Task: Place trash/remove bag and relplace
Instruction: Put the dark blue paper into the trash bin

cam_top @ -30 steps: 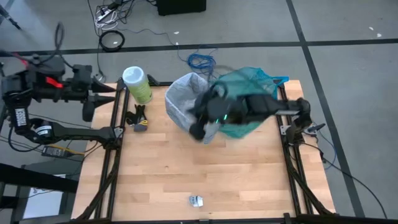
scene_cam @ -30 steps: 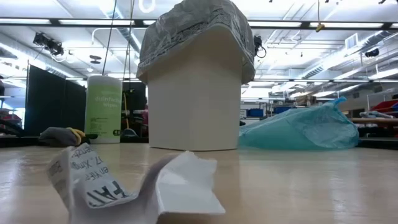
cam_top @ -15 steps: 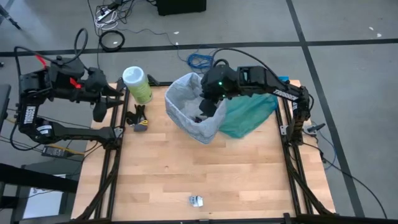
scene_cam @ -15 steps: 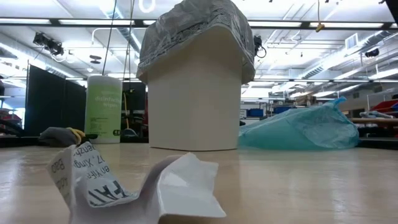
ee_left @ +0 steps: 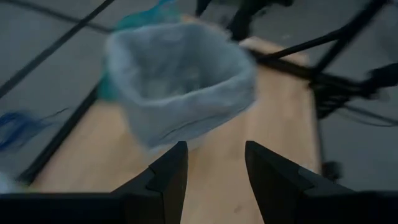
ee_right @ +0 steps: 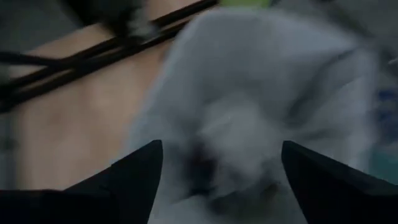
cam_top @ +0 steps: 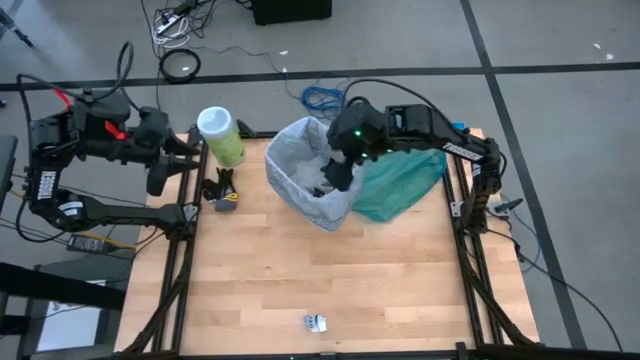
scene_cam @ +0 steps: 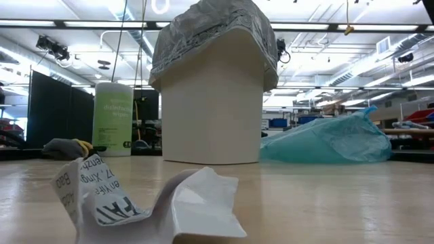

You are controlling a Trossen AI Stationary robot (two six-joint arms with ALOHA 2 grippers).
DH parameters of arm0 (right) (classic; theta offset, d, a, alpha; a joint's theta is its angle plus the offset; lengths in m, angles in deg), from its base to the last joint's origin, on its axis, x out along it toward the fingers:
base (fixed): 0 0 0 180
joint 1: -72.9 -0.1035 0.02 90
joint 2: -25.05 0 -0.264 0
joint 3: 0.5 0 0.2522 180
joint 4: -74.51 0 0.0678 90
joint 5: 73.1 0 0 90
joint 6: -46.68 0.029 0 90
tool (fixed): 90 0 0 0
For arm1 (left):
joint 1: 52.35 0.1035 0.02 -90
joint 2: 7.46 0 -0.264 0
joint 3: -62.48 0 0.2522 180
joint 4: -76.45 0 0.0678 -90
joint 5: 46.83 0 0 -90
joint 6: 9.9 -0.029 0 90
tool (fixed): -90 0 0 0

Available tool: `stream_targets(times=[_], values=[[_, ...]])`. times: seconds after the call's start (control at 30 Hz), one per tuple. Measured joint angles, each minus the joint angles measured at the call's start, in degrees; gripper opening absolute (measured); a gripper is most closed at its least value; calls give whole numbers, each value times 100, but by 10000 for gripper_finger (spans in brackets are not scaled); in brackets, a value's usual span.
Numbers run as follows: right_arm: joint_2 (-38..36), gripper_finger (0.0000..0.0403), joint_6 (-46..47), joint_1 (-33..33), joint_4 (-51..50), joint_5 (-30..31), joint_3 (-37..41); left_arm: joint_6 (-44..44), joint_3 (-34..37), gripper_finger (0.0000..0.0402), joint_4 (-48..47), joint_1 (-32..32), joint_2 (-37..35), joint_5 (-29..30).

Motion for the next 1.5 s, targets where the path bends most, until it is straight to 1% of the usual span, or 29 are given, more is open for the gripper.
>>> stream_targets(times=[0.07, 0.1, 0.17, 0.23, 0.3, 0.37, 0.47, 0.53, 0.57, 0.63, 0.7, 0.77, 0.83, 0.93, 1.07, 1.13, 1.3, 1.4, 1.5], values=[[-105, 307, 245, -144, -208, -576, 0, 6, 56, 169, 186, -3, -1, -340], [-169, 301, 340, -258, -346, -757, 0, 52, 162, 168, 243, -32, -9, -498], [-284, 289, 425, -528, -644, -856, 0, 151, 518, 163, 354, -193, -13, -690], [-436, 276, 517, -816, -961, -758, 0, 315, 976, 159, 607, -452, -1, -683], [-630, 265, 654, -1048, -1231, -609, 0, 565, 1487, 157, 1087, -808, 16, -668], [-812, 255, 868, -1257, -1503, -444, -2, 838, 2004, 156, 1831, -1289, 33, -660], [-1076, 244, 1145, -1527, -1678, -204, -2, 1164, 2719, 156, 3305, -2125, 225, -601], [-1268, 239, 1261, -1677, -1662, -1, -2, 1182, 3088, 156, 3994, -2673, 456, -344], [-1361, 237, 1340, -1743, -1653, 123, -2, 1158, 3213, 156, 4168, -2908, 634, -186], [-1526, 233, 1488, -1849, -1666, 334, -2, 1129, 3375, 156, 4266, -3276, 951, 314], [-1653, 231, 1506, -1943, -1662, 493, -2, 1142, 3484, 156, 4164, -3558, 1247, 685], [-1754, 229, 1513, -2055, -1664, 654, -2, 1302, 3623, 156, 4156, -3813, 1583, 953], [-1849, 229, 1501, -2116, -1664, 861, -2, 1568, 3817, 156, 4140, -4024, 1961, 1049], [-1940, 229, 1402, -2190, -1664, 1022, -2, 2002, 4116, 156, 4647, -4331, 2434, 1031], [-1987, 228, 1145, -2233, -1664, 1059, -2, 2675, 4449, 156, 5756, -4741, 3161, 1063], [-1990, 227, 986, -2244, -1663, 1059, -2, 2973, 4509, 156, 6356, -4933, 3523, 1085], [-1971, 226, 465, -2253, -1662, 1050, -2, 3603, 4523, 158, 7721, -5213, 4353, 787], [-1966, 226, 266, -2253, -1662, 1042, -2, 3997, 4522, 158, 8268, -5259, 4614, 597], [-1966, 226, 234, -2253, -1663, 1039, -2, 4095, 4518, 158, 8300, -5285, 4747, 608]])
